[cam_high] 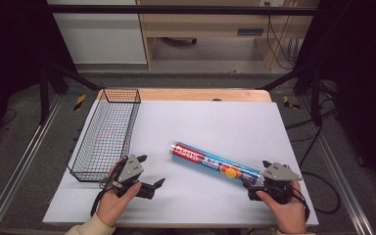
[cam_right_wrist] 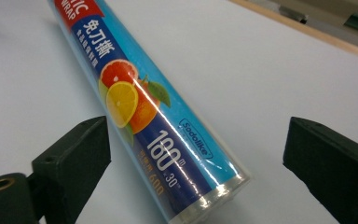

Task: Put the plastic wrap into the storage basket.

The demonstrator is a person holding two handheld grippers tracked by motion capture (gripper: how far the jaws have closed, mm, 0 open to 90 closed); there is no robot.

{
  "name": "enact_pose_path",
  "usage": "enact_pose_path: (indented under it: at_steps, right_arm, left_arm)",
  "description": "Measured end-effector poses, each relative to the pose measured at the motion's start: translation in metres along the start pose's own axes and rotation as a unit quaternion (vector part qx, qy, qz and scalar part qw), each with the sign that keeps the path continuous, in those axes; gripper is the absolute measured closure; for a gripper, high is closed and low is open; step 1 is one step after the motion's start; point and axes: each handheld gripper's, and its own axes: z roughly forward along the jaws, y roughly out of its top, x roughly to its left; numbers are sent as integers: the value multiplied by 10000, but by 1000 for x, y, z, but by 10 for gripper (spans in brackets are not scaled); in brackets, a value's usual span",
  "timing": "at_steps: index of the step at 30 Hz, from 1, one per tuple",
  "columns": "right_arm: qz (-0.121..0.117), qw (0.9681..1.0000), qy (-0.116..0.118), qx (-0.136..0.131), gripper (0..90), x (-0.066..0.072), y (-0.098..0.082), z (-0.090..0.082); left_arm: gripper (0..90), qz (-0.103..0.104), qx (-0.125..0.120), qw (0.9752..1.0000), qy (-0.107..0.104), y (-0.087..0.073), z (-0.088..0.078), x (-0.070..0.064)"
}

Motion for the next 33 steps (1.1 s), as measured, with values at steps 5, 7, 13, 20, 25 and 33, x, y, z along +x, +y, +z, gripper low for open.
enact_pose_path:
  at_steps: [5, 7, 13, 20, 25, 33]
  right_arm:
    - [16, 9998, 136, 144, 81, 1, 2, 1]
    - [-90, 9996, 185, 189, 78, 3, 6, 0]
    - [-471, 9973, 409, 399, 54, 7, 32, -1]
    - [-1069, 9908, 552, 616, 61, 10, 73, 6]
    - [-1421, 9833, 710, 884, 97, 10, 93, 21]
    - [-1673, 9690, 1084, 1457, 98, 10, 90, 52]
  left_arm:
    - [31, 40, 22, 10000, -57, 0, 0, 0]
    - [31, 58, 19, 10000, -72, 0, 0, -1]
    - [31, 182, 85, 9998, -80, 1, 0, -4]
    - [31, 305, 186, 9993, -110, 0, 2, -6]
    - [30, 409, 209, 9989, -100, 0, 2, -6]
    - [30, 453, 239, 9987, -72, -1, 3, -6]
